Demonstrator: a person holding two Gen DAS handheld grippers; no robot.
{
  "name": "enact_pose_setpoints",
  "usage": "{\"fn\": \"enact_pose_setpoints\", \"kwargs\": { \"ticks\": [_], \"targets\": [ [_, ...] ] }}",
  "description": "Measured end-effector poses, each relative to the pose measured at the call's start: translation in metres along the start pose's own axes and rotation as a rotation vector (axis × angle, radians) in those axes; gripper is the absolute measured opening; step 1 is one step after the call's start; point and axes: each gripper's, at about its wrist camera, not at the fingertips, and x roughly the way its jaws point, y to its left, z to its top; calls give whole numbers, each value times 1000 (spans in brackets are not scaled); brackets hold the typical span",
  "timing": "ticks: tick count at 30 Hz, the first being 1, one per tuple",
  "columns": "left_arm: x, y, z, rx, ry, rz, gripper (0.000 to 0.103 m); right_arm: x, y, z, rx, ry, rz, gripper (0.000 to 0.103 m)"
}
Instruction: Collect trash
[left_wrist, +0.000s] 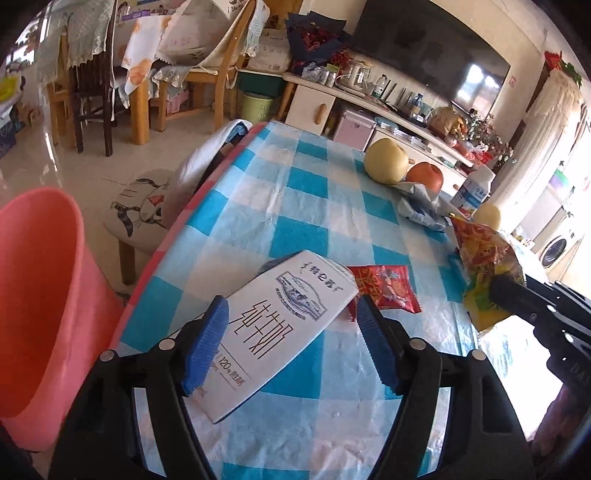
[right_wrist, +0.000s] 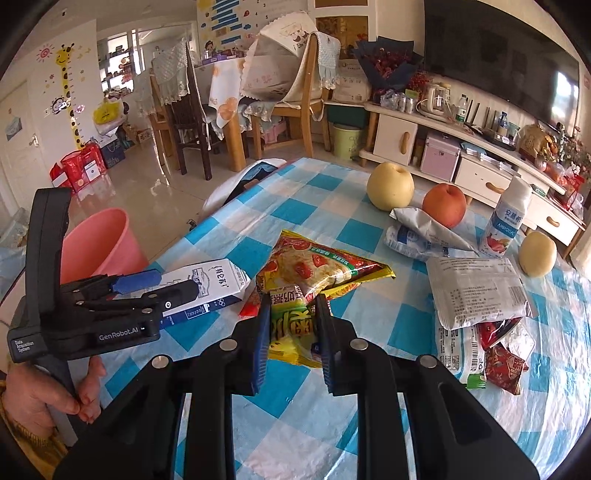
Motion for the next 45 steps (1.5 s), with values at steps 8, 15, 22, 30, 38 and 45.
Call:
{"fn": "enact_pose_setpoints", "kwargs": {
  "ticks": [8, 15, 22, 30, 38, 45],
  "targets": [
    [0, 29, 8, -95, -3, 37, 83, -5, -6, -4, 1, 7, 34, 25],
    [30, -6, -9, 6, 199, -105, 83, -15, -12, -2, -3, -12, 59, 25],
    [36, -26, -15, 76, 168, 37, 83, -22, -22, -4, 14, -15, 64, 25],
    [43, -41, -17, 159, 120, 193, 58, -17, -16, -4, 3, 2, 75, 25],
    [23, -23, -5, 27, 42, 114, 55, -8, -11, -4, 29, 23, 135, 25],
    [-24, 7, 8, -117, -123, 104, 55, -7, 14, 10, 44, 4, 227, 25]
  ]
}}
